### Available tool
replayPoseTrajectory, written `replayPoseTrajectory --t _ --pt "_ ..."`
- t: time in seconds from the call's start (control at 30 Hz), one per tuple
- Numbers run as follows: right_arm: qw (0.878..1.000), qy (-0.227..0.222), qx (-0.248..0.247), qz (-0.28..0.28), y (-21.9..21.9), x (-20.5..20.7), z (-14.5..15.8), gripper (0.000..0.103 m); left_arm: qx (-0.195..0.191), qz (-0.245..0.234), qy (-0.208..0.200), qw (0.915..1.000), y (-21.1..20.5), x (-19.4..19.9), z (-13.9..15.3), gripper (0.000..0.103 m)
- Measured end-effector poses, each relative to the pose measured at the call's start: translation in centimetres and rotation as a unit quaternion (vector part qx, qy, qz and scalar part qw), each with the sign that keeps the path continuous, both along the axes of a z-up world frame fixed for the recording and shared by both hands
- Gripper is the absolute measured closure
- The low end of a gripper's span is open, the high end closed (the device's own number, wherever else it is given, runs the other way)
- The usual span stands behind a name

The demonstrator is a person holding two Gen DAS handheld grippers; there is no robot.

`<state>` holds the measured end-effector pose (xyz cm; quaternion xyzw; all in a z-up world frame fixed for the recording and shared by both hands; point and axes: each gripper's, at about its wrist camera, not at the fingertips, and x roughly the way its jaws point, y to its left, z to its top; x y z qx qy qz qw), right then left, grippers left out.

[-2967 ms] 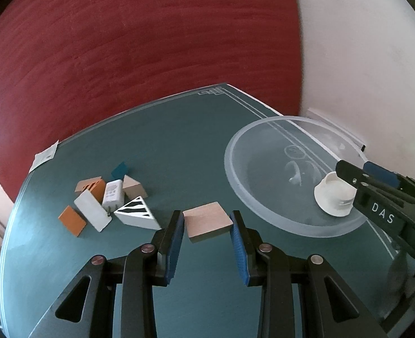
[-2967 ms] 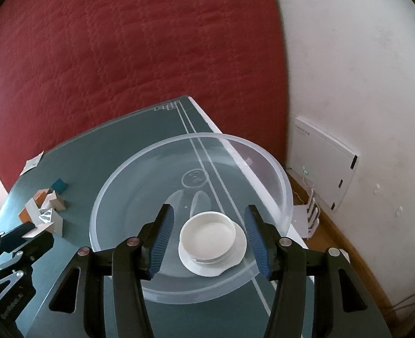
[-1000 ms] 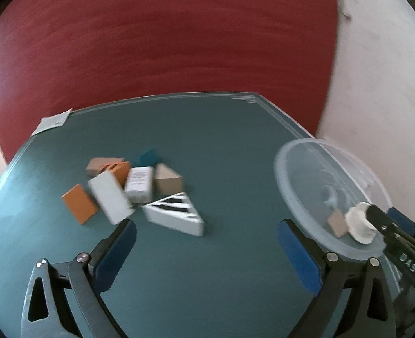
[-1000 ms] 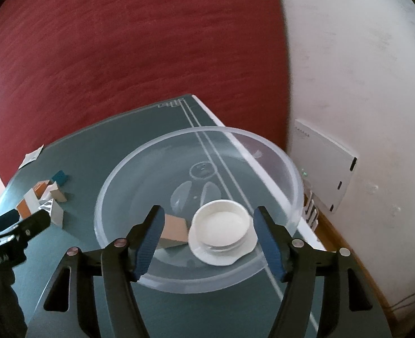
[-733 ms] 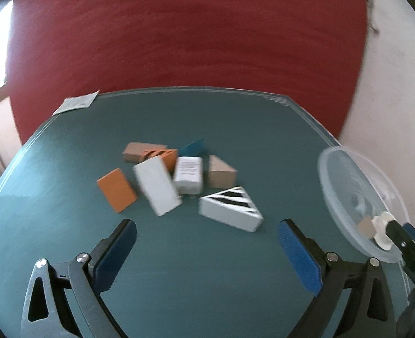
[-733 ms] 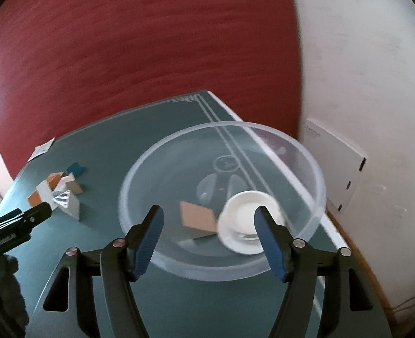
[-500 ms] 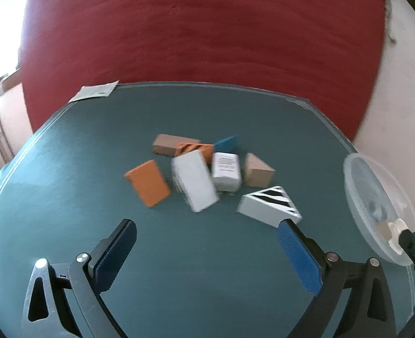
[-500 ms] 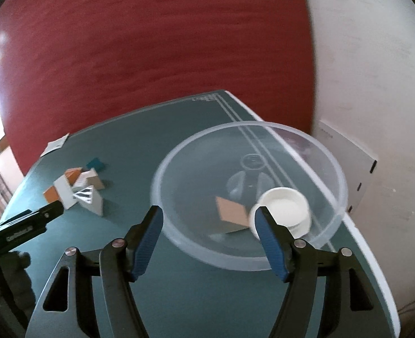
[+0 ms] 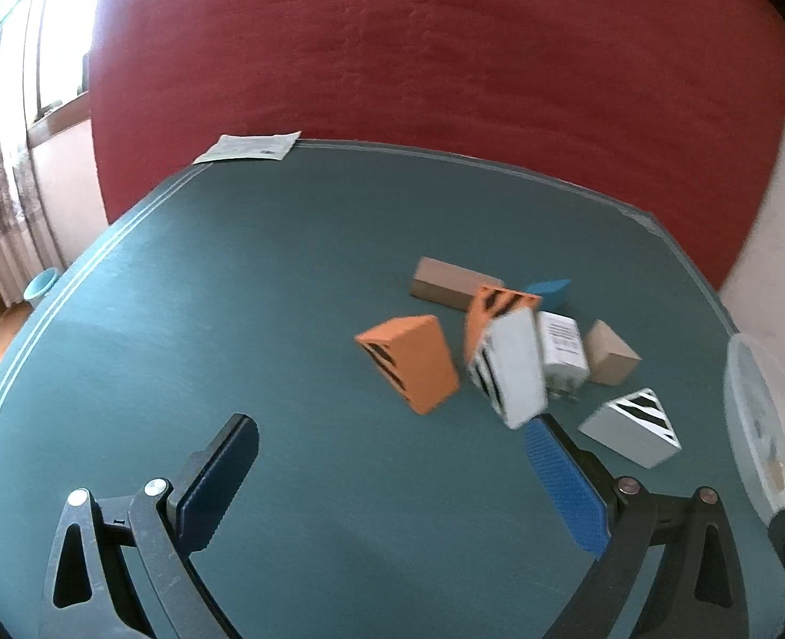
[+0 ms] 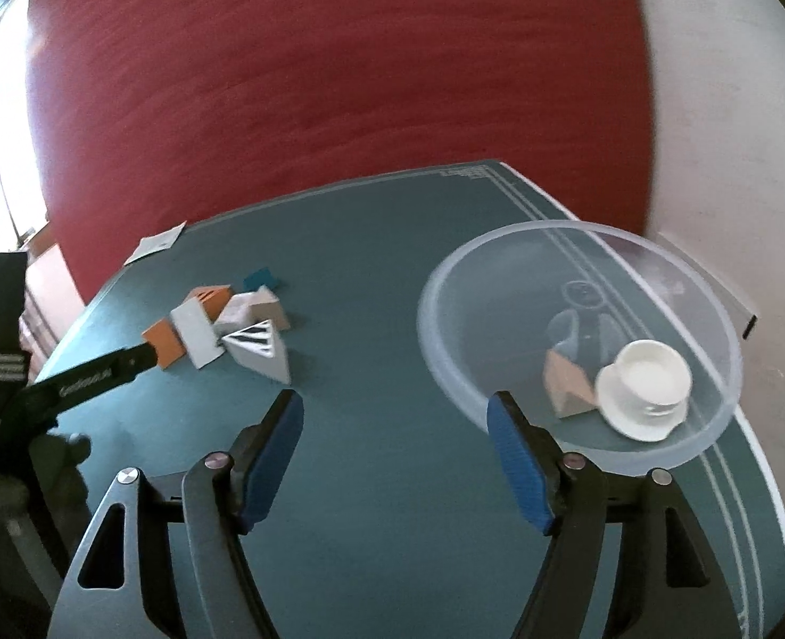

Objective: Organize rigid objects
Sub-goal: 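Move the left tool to the orange block and grasp it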

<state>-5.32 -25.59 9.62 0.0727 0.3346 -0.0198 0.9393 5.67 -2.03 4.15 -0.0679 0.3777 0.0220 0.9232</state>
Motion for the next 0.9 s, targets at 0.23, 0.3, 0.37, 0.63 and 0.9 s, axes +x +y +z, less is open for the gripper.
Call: replayPoseTrajectory --t 0.23,0.3,0.37,0.63,0.9 --pt "1.0 0.008 0.0 0.023 1.8 0.3 -0.4 0.03 0.001 0.035 0.023 0.9991 1.5 2.1 -0.5 0.001" --pt "1.0 0.01 0.0 0.026 2.0 0.4 -0.5 0.03 0.004 0.046 0.029 0.9985 1.7 2.8 -0.6 0.001" --pt "0.999 0.013 0.0 0.029 2.2 0.4 -0.7 0.03 -0.002 0.051 0.032 0.9982 1.7 3.4 -0.5 0.001" --pt "0.999 0.023 0.0 0.032 2.3 0.7 -1.0 0.03 0.0 0.051 0.037 0.998 0.4 5.2 -0.5 0.001" --pt "0.999 0.033 -0.004 0.032 2.7 1.0 -1.3 0.03 -0.012 0.065 0.051 0.9965 1.6 5.6 -1.4 0.001"
